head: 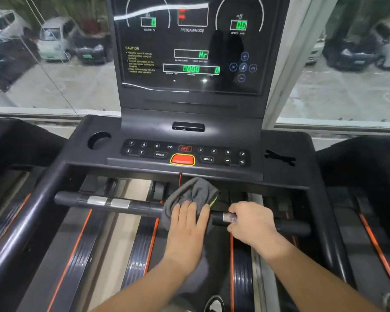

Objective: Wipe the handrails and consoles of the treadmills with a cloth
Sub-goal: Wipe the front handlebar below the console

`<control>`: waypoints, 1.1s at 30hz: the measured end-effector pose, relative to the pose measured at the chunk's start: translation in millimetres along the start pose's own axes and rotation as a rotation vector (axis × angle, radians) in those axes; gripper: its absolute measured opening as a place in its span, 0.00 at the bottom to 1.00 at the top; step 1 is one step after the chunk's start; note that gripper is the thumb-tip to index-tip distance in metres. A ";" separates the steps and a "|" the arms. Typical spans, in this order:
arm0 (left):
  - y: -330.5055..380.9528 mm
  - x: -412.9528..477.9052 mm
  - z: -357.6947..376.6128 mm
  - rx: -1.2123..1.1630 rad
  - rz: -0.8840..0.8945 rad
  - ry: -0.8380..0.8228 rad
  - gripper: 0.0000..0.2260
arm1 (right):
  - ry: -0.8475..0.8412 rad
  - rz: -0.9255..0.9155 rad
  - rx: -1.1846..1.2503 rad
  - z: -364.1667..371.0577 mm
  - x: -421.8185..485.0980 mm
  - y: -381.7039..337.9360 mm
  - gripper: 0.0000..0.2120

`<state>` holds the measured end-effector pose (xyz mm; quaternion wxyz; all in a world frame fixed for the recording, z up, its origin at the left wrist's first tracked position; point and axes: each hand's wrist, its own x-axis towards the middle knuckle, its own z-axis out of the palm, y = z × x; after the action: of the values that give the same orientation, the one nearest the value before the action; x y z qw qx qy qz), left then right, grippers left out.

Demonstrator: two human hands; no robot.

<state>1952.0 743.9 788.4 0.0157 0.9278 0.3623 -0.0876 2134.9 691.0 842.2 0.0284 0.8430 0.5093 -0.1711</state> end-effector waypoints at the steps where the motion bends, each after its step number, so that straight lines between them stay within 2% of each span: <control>1: -0.1 7.7 -9.7 0.018 0.019 -0.036 0.45 | 0.003 0.000 0.004 1.0 -0.4 0.0 0.07; 3: -3.7 25.5 -33.3 0.075 0.068 -0.099 0.42 | 0.012 0.002 0.017 3.7 -1.3 -0.1 0.06; 5: -9.4 49.4 -56.9 0.055 0.093 -0.192 0.33 | 0.022 0.007 0.026 4.8 -2.1 -0.2 0.06; 7: -14.5 76.1 -76.6 -0.080 0.070 -0.359 0.26 | 0.021 0.009 0.025 4.6 -2.6 0.0 0.08; 9: -14.6 91.5 -86.9 -0.194 0.027 -0.508 0.24 | 0.025 0.003 0.018 5.3 -3.0 0.1 0.09; 10: -12.8 90.3 -85.0 -0.205 0.017 -0.476 0.24 | 0.025 0.006 0.021 5.6 -3.8 0.6 0.09; 13: -3.1 49.4 -48.4 -0.124 -0.024 -0.129 0.29 | 0.037 0.008 0.025 7.3 -5.7 2.1 0.08; 15: 4.7 14.4 -14.7 -0.101 0.002 0.057 0.36 | 0.038 0.000 0.030 8.6 -4.9 3.5 0.08; 17: 6.3 0.7 9.5 -0.044 0.002 0.167 0.43 | 0.040 -0.009 0.044 9.5 -4.3 4.3 0.08; 18: 7.6 1.4 13.0 -0.019 0.000 0.160 0.44 | 0.042 -0.009 0.048 9.5 -4.5 5.0 0.09; 21: 11.0 22.4 -15.0 0.066 0.022 -0.035 0.42 | 0.055 -0.016 0.051 10.7 -3.9 6.4 0.10; 25: 6.8 77.8 -64.0 0.027 0.085 -0.323 0.27 | 0.048 -0.017 0.031 10.7 -3.6 6.8 0.13; 28: 0.7 113.8 -81.6 -0.093 0.073 -0.688 0.27 | 0.050 -0.014 0.049 10.2 -6.8 6.4 0.14; 29: -0.7 122.4 -83.0 -0.128 0.064 -0.755 0.27 | 0.053 -0.016 0.054 9.6 -7.0 6.2 0.14; 31: -2.0 126.0 -79.0 -0.184 0.072 -0.744 0.24 | 0.075 -0.023 0.066 10.2 -8.4 6.5 0.15; 33: -2.3 107.6 -68.5 -0.241 0.058 -0.499 0.22 | 0.073 -0.007 0.083 12.9 -10.0 8.4 0.19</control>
<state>2038.5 823.9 837.2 0.2172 0.8791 0.3281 -0.2690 2134.6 675.7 832.2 -0.0260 0.8473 0.5054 -0.1613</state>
